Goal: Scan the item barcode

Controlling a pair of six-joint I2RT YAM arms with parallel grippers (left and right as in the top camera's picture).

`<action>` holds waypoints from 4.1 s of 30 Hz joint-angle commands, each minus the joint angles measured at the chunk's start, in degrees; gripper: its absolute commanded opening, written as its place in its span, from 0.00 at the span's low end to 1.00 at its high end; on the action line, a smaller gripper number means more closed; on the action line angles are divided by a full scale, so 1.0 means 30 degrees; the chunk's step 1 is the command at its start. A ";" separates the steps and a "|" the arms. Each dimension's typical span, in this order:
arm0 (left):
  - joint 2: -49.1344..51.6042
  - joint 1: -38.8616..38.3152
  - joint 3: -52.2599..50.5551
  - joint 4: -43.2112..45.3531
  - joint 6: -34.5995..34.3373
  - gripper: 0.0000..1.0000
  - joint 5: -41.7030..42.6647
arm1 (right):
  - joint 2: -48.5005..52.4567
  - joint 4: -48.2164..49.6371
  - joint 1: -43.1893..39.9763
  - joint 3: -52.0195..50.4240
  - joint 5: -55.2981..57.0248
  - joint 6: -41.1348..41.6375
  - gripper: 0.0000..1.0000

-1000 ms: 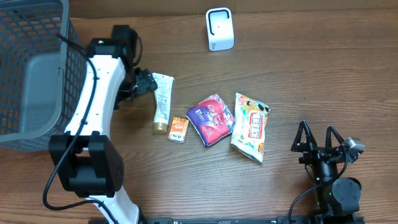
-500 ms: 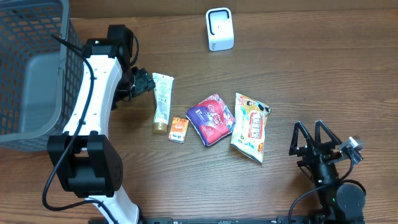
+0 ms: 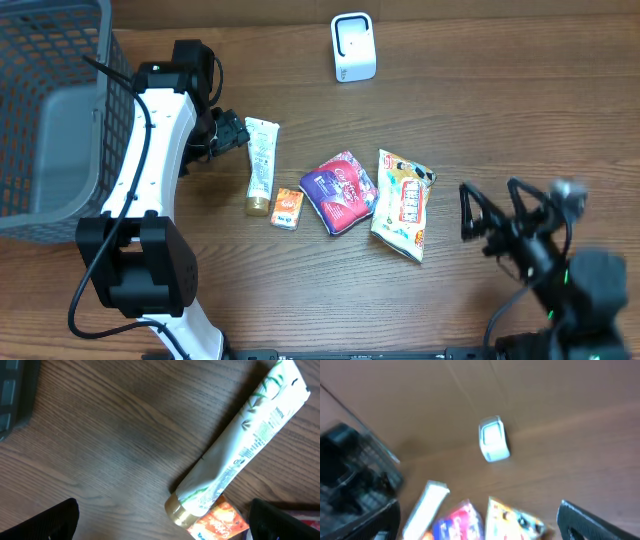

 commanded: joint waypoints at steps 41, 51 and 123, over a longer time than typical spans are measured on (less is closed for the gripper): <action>-0.0153 -0.0146 0.0364 0.0750 -0.0168 1.00 0.2375 | 2.6767 -1.1854 1.3223 1.1890 0.9959 -0.0117 0.99; -0.0153 -0.0146 0.0364 0.0758 -0.0160 1.00 0.2317 | 2.7598 -1.2356 1.2320 1.2029 1.1693 0.1712 0.17; -0.0146 -0.0823 0.0364 0.1311 0.2703 0.29 0.8721 | 2.6228 -1.6247 0.1450 2.0422 -0.0401 -0.2382 0.43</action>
